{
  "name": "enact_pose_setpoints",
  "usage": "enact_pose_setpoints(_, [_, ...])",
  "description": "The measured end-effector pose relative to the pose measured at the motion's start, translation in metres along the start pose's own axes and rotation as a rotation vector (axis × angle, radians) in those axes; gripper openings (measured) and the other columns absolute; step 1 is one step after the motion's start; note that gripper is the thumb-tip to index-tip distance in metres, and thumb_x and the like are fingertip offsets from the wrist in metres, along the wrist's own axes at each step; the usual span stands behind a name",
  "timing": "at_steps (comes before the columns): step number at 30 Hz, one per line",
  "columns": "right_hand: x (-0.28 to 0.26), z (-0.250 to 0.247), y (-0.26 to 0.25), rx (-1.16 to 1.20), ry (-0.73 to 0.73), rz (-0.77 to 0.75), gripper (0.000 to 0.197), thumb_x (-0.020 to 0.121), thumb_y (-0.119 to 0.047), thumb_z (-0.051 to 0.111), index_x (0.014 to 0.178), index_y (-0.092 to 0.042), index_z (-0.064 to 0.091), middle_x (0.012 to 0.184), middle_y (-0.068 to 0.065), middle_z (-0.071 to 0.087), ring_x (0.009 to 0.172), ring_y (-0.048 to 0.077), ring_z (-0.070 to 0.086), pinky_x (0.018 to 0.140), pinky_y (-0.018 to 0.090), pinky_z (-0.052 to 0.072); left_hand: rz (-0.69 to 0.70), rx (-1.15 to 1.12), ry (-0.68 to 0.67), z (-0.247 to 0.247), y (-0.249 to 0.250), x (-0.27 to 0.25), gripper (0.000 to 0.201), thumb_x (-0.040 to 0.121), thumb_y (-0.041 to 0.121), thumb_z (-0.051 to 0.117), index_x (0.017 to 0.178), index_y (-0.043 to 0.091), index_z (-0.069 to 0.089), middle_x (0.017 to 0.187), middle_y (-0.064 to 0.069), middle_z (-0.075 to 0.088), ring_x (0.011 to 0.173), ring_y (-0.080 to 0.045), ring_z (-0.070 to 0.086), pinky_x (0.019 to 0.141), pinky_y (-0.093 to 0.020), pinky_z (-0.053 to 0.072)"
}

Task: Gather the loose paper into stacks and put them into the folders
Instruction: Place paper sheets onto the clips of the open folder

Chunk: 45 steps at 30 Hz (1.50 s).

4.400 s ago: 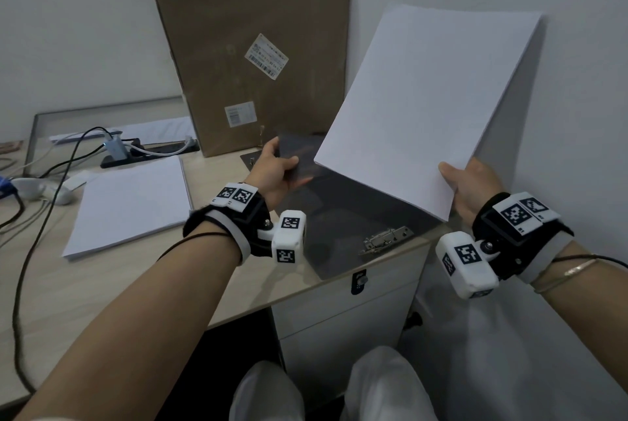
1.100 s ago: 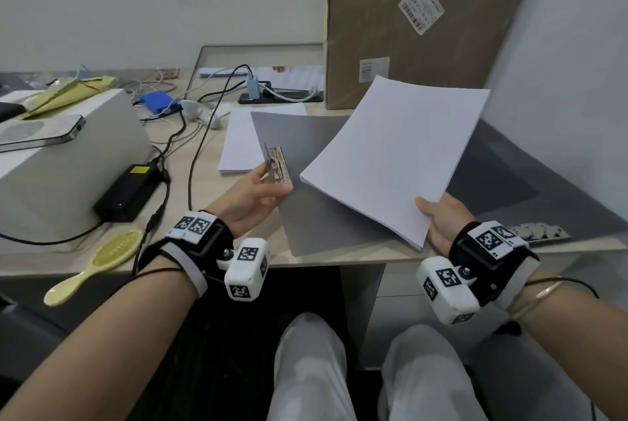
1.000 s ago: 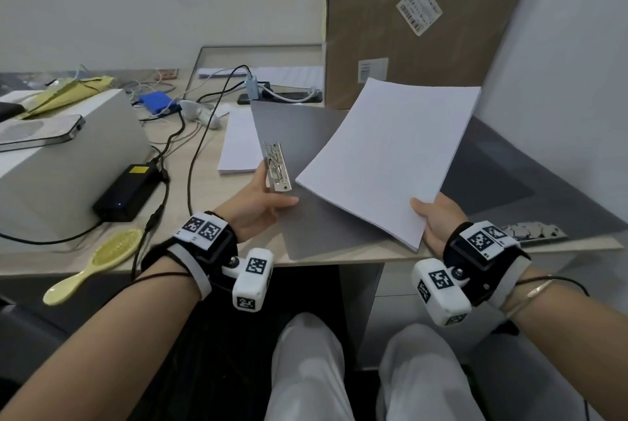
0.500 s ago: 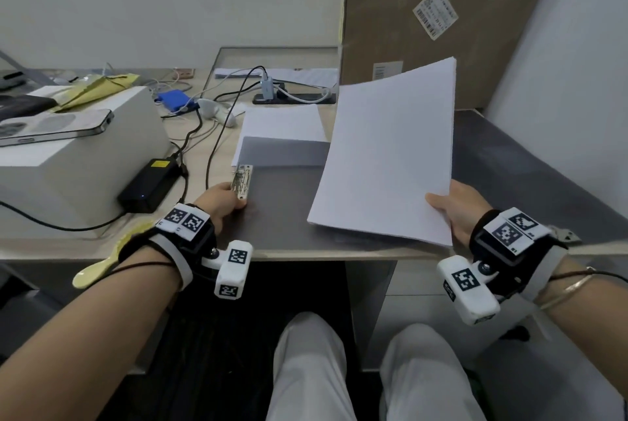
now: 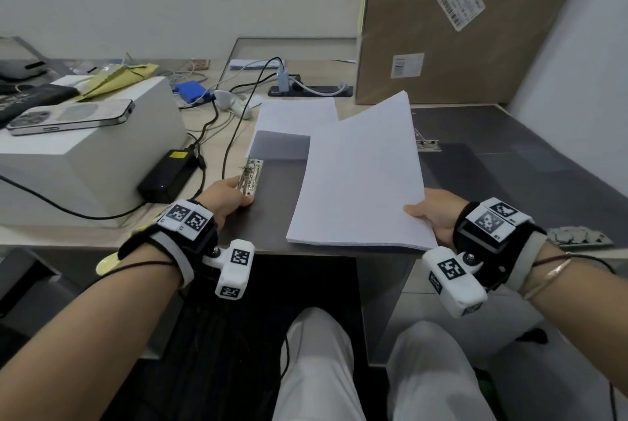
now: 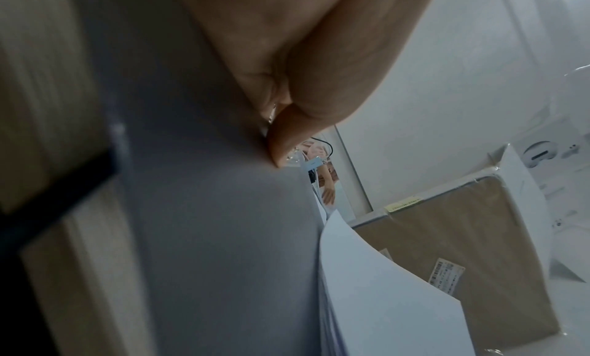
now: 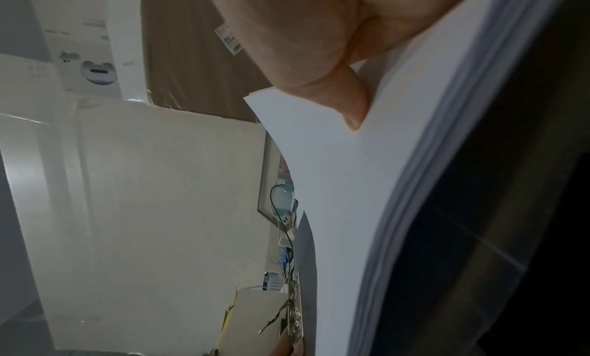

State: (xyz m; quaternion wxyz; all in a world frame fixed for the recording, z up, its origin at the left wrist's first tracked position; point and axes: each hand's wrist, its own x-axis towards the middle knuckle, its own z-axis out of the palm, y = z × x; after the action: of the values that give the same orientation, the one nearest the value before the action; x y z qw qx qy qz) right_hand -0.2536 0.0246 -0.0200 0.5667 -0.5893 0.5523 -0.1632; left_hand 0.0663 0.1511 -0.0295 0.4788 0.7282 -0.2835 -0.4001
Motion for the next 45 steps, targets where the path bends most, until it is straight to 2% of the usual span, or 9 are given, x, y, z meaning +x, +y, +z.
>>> enact_pose_setpoints(3, [0.005, 0.007, -0.006, -0.045, -0.038, 0.015, 0.044, 0.091, 0.003, 0.050, 0.135, -0.001, 0.044, 0.135, 0.023, 0.051, 0.100, 0.027, 0.054, 0.098, 0.044, 0.047, -0.020, 0.000, -0.013, -0.004, -0.003, -0.001, 0.030, 0.092, -0.009, 0.048, 0.115, 0.006, 0.059, 0.078, -0.009, 0.060, 0.060, -0.016, 0.057, 0.048, -0.019, 0.050])
enact_pose_setpoints(7, [0.010, 0.011, -0.009, -0.095, -0.038, 0.029, 0.045, 0.089, 0.000, 0.054, 0.134, -0.003, 0.046, 0.135, 0.023, 0.051, 0.106, 0.030, 0.057, 0.102, 0.049, 0.045, -0.032, -0.041, 0.038, -0.007, -0.005, -0.002, 0.052, 0.088, 0.001, 0.061, 0.137, -0.002, 0.043, 0.125, -0.020, 0.060, 0.100, -0.030, 0.063, 0.081, -0.033, 0.050])
enact_pose_setpoints(9, [0.011, 0.010, -0.008, -0.087, -0.031, 0.025, 0.045, 0.089, 0.000, 0.054, 0.133, -0.003, 0.046, 0.134, 0.023, 0.051, 0.103, 0.028, 0.056, 0.102, 0.050, 0.044, -0.011, -0.075, 0.082, -0.005, -0.003, -0.002, 0.066, 0.088, -0.002, 0.061, 0.146, 0.000, 0.030, 0.134, -0.018, 0.052, 0.111, -0.028, 0.057, 0.085, -0.031, 0.046])
enact_pose_setpoints(13, [0.009, 0.010, -0.007, -0.047, -0.031, -0.002, 0.044, 0.090, 0.000, 0.053, 0.133, -0.004, 0.047, 0.134, 0.024, 0.052, 0.100, 0.027, 0.055, 0.101, 0.049, 0.045, 0.082, -0.008, 0.151, -0.003, 0.003, -0.004, 0.065, 0.087, -0.009, 0.057, 0.146, 0.001, 0.032, 0.142, -0.016, 0.042, 0.117, -0.024, 0.050, 0.089, -0.026, 0.040])
enact_pose_setpoints(15, [0.009, 0.012, -0.008, -0.024, -0.033, -0.018, 0.043, 0.090, 0.000, 0.052, 0.133, -0.004, 0.047, 0.133, 0.023, 0.053, 0.100, 0.027, 0.056, 0.101, 0.048, 0.045, 0.106, -0.012, 0.172, -0.006, 0.004, -0.003, 0.060, 0.088, -0.009, 0.055, 0.144, 0.001, 0.036, 0.135, -0.017, 0.047, 0.104, -0.021, 0.052, 0.087, -0.027, 0.042])
enact_pose_setpoints(21, [0.010, 0.021, -0.009, 0.024, -0.056, -0.031, 0.040, 0.090, 0.005, 0.049, 0.130, -0.001, 0.049, 0.131, 0.022, 0.055, 0.104, 0.027, 0.057, 0.102, 0.046, 0.044, 0.145, -0.038, 0.194, -0.017, 0.012, 0.001, 0.033, 0.091, 0.002, 0.057, 0.124, -0.002, 0.056, 0.075, -0.004, 0.055, 0.063, -0.011, 0.051, 0.060, -0.016, 0.050])
enact_pose_setpoints(24, [0.014, 0.029, -0.010, 0.045, -0.046, -0.031, 0.034, 0.090, 0.006, 0.050, 0.123, -0.003, 0.055, 0.128, 0.017, 0.059, 0.115, 0.034, 0.057, 0.105, 0.048, 0.041, 0.179, -0.030, 0.174, -0.020, 0.021, 0.004, 0.023, 0.093, 0.005, 0.056, 0.114, -0.002, 0.062, 0.073, -0.006, 0.058, 0.063, -0.011, 0.053, 0.050, -0.009, 0.048])
enact_pose_setpoints(34, [0.026, 0.040, -0.012, -0.037, -0.092, -0.013, 0.043, 0.088, -0.001, 0.055, 0.131, -0.004, 0.049, 0.132, 0.021, 0.054, 0.106, 0.030, 0.059, 0.101, 0.049, 0.045, 0.182, -0.058, 0.148, -0.024, 0.047, 0.026, 0.012, 0.095, 0.011, 0.055, 0.087, 0.010, 0.064, 0.078, -0.006, 0.064, 0.062, -0.007, 0.060, 0.054, -0.010, 0.050])
enact_pose_setpoints(45, [0.033, 0.053, -0.020, -0.073, -0.116, -0.008, 0.044, 0.085, -0.004, 0.059, 0.129, -0.006, 0.052, 0.130, 0.020, 0.056, 0.115, 0.035, 0.058, 0.100, 0.052, 0.046, 0.111, -0.069, -0.064, -0.039, 0.055, 0.037, 0.017, 0.100, 0.013, 0.047, 0.095, 0.009, 0.063, 0.086, -0.006, 0.064, 0.077, -0.011, 0.062, 0.061, -0.012, 0.053])
